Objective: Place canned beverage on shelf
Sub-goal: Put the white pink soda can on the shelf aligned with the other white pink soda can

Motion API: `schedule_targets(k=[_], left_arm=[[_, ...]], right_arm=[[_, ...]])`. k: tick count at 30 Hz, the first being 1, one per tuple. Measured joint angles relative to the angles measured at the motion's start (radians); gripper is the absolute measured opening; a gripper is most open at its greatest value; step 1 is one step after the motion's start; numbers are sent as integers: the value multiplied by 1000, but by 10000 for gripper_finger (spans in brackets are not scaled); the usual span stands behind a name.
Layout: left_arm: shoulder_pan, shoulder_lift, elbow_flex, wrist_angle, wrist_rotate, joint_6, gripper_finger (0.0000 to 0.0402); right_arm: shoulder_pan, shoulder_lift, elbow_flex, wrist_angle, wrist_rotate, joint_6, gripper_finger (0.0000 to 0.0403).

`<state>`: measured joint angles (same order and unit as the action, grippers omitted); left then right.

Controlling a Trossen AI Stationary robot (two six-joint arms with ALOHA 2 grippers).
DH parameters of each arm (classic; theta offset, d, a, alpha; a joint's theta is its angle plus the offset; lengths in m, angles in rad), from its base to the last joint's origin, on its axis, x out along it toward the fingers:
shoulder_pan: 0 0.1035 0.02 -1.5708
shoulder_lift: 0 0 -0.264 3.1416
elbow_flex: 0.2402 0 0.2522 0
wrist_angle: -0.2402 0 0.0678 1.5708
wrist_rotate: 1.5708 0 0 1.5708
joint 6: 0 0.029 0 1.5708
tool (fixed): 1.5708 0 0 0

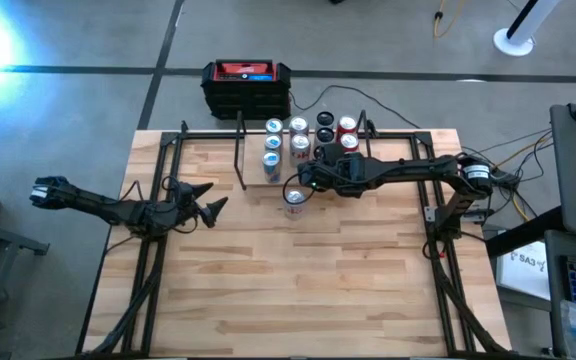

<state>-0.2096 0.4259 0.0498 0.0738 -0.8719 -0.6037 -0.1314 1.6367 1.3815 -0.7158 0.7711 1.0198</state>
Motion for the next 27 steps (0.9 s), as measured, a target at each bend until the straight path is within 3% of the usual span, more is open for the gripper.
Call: schedule_targets(k=[18,27], left_arm=[[0,0,0,0,0,0,398],[0,0,0,0,0,0,398]], right_arm=[[0,1,0,19,-14,-28,283],[0,2,0,29,-74,-22,283]])
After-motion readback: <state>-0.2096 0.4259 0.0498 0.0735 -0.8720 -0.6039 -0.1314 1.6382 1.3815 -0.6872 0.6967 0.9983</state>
